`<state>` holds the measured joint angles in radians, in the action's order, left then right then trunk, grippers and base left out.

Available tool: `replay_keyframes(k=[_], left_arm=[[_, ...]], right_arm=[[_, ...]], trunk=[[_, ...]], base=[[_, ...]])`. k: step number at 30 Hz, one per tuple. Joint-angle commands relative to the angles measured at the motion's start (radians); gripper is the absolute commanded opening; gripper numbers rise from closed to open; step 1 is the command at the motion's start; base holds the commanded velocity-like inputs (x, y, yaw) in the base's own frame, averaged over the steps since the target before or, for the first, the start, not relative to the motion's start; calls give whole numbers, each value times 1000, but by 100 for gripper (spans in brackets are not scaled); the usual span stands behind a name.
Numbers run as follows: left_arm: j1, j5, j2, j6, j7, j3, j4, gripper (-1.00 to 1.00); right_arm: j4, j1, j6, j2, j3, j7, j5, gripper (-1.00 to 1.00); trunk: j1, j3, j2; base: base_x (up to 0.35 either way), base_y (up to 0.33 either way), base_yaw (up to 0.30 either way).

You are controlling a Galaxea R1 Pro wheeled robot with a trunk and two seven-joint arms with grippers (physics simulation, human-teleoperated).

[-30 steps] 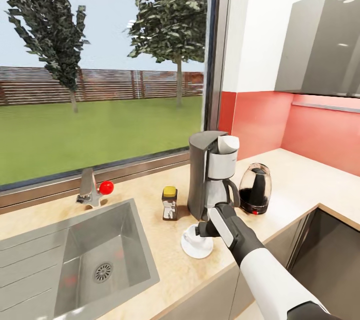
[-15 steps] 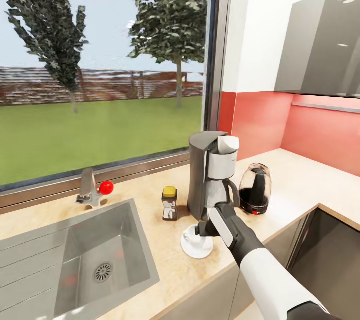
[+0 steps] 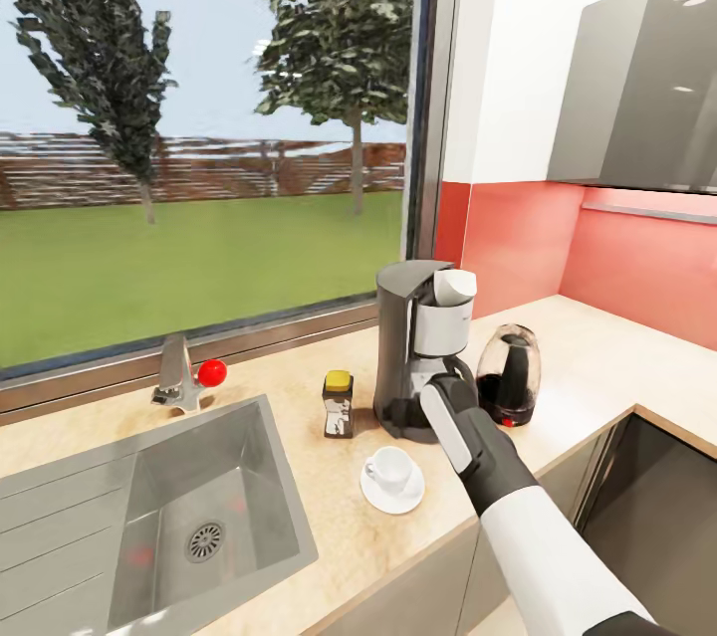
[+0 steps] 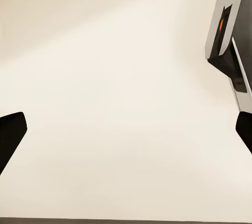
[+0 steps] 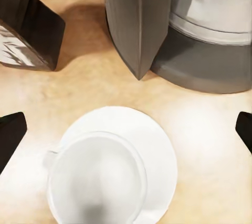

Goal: Set up a coffee station on the kitchen countertop: keep the coffee maker on the countertop, move the bottle of coffee from the kitchen shelf to the counter next to the coffee maker, place a paper coffee filter on top of the coffee maker, put the saucer next to the coffee maker with the coffee cup on the saucer, and place the electric kettle next to the coffee maker.

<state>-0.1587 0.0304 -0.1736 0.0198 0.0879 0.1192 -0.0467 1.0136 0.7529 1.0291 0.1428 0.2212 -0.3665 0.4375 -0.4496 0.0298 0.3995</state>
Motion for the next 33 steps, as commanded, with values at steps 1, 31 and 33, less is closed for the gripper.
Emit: replay_keyframes(k=[1,31,33], left_arm=[[-1,3,0,2,1,7,-2,100],[-1,5,5,2,1,10,-5,100],[-1,5,5,2,2,10,-5,100]], right_arm=[[2,0,2,0,2,-11,10,100],[4,0,2,-2,6,-10,10,100],[2,0,2,-2,6,-9,10,100]], trunk=[[0,0,0],[0,26,0],[0,29,0]], base=[[0,0,0],[-49,-73,0],[-15,-268,0]])
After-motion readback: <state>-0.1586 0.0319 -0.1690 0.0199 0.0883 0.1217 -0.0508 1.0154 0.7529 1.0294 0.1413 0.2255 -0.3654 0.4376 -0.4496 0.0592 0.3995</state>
